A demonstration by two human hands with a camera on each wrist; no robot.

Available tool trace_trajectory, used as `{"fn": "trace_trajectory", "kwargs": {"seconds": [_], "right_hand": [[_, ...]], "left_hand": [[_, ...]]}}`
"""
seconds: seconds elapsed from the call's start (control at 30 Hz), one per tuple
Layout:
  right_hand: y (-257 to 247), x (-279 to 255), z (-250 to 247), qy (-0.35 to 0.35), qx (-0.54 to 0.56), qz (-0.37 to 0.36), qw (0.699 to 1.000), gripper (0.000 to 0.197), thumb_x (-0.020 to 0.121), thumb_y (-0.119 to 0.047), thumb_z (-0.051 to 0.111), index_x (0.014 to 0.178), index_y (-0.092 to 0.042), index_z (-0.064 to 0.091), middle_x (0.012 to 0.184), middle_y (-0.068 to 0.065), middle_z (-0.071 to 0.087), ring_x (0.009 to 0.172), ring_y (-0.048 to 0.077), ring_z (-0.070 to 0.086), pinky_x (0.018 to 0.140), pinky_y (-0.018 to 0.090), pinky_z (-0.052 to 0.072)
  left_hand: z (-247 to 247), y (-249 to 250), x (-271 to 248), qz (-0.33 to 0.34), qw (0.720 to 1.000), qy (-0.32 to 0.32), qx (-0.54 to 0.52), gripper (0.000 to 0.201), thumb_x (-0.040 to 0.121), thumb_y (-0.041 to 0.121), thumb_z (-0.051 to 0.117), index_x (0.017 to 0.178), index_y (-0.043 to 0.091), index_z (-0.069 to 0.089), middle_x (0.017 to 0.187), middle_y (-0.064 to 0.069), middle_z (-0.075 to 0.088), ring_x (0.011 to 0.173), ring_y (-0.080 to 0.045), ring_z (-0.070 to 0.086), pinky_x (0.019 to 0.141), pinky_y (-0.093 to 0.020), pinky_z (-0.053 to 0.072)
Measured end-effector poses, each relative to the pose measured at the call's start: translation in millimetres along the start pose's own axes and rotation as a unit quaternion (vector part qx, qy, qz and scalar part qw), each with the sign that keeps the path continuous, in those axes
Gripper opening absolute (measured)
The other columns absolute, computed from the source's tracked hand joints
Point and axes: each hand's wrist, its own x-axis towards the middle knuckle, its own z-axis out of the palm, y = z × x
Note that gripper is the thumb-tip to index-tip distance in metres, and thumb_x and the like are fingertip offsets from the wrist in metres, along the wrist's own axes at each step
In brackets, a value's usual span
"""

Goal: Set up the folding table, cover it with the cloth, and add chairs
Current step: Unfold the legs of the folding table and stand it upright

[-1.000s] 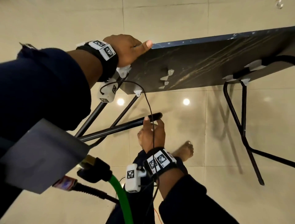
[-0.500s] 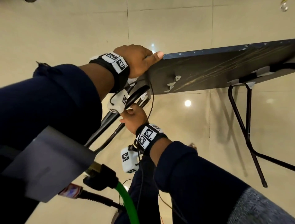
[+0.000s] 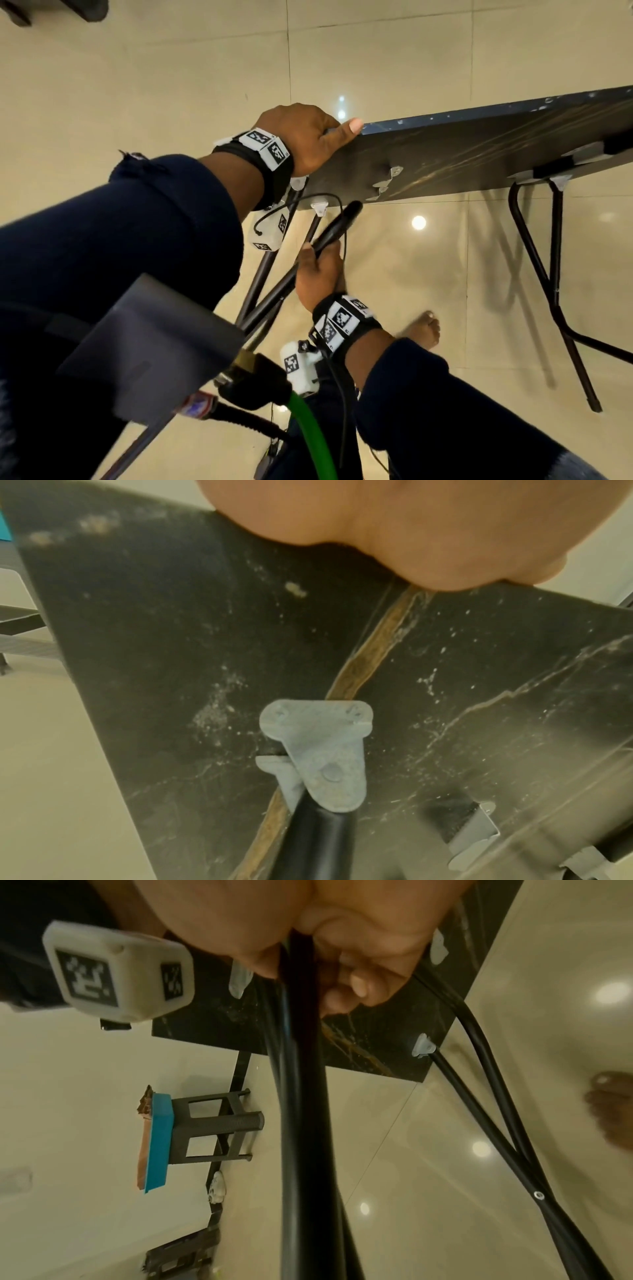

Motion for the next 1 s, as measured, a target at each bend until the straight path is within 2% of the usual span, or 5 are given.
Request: {"fn": "trace_trajectory", "kwargs": {"seconds": [0.13, 0.33, 0.7, 0.87, 1.0], "right_hand": [[4, 10, -25, 0.018, -0.077, -0.023, 0.997, 0.028, 0.084, -0.056, 0.036, 0.106, -0.039, 0.041, 0.11, 0.009, 0.064, 0.099, 0.034, 0.065, 0.094, 0.053, 0.053], [-20, 33, -54, -0.031, -0.138, -0.061, 0.988, 0.029, 0.1, -0.026, 0.049, 0.121, -0.006, 0.048, 0.1, 0.013, 0.065, 0.086, 0.033, 0.066, 0.082, 0.04, 0.057], [-15, 50, -83, -0.015, -0.125, -0.047, 0.991, 0.032, 0.104, -0.033, 0.048, 0.118, -0.004, 0.055, 0.105, 0.013, 0.068, 0.093, 0.03, 0.065, 0.078, 0.03, 0.047], [-22, 41, -60, 0.037, -0.013, 0.044, 0.998, 0.03, 0.099, -0.041, 0.047, 0.111, -0.014, 0.051, 0.084, 0.0, 0.058, 0.082, 0.031, 0.065, 0.078, 0.045, 0.058], [-18, 49, -64, 0.054, 0.015, 0.054, 0.997, 0.027, 0.104, -0.035, 0.049, 0.119, -0.012, 0.053, 0.089, -0.002, 0.056, 0.081, 0.023, 0.057, 0.076, 0.032, 0.044]], "left_hand": [[3, 1, 0, 0.005, 1.0, 0.008, 0.016, 0.089, 0.088, 0.082, 0.005, 0.093, 0.022, 0.07, 0.069, -0.003, 0.064, 0.067, -0.022, 0.057, 0.057, -0.029, 0.034], [6, 2, -2, -0.006, 1.0, 0.013, 0.028, 0.091, 0.086, 0.084, 0.003, 0.107, 0.027, 0.071, 0.078, -0.002, 0.067, 0.076, -0.026, 0.059, 0.065, -0.032, 0.041], [6, 7, -4, -0.029, 0.998, 0.033, 0.041, 0.086, 0.091, 0.079, 0.009, 0.103, 0.022, 0.072, 0.07, -0.004, 0.062, 0.07, -0.026, 0.056, 0.067, -0.032, 0.041], [10, 4, -4, -0.037, 0.997, 0.045, 0.056, 0.091, 0.086, 0.085, 0.006, 0.104, 0.026, 0.072, 0.076, -0.004, 0.07, 0.077, -0.03, 0.062, 0.07, -0.037, 0.049], [6, 7, -4, -0.049, 0.997, 0.045, 0.05, 0.088, 0.087, 0.084, 0.009, 0.102, 0.026, 0.073, 0.075, -0.006, 0.069, 0.077, -0.031, 0.061, 0.07, -0.036, 0.048]]}}
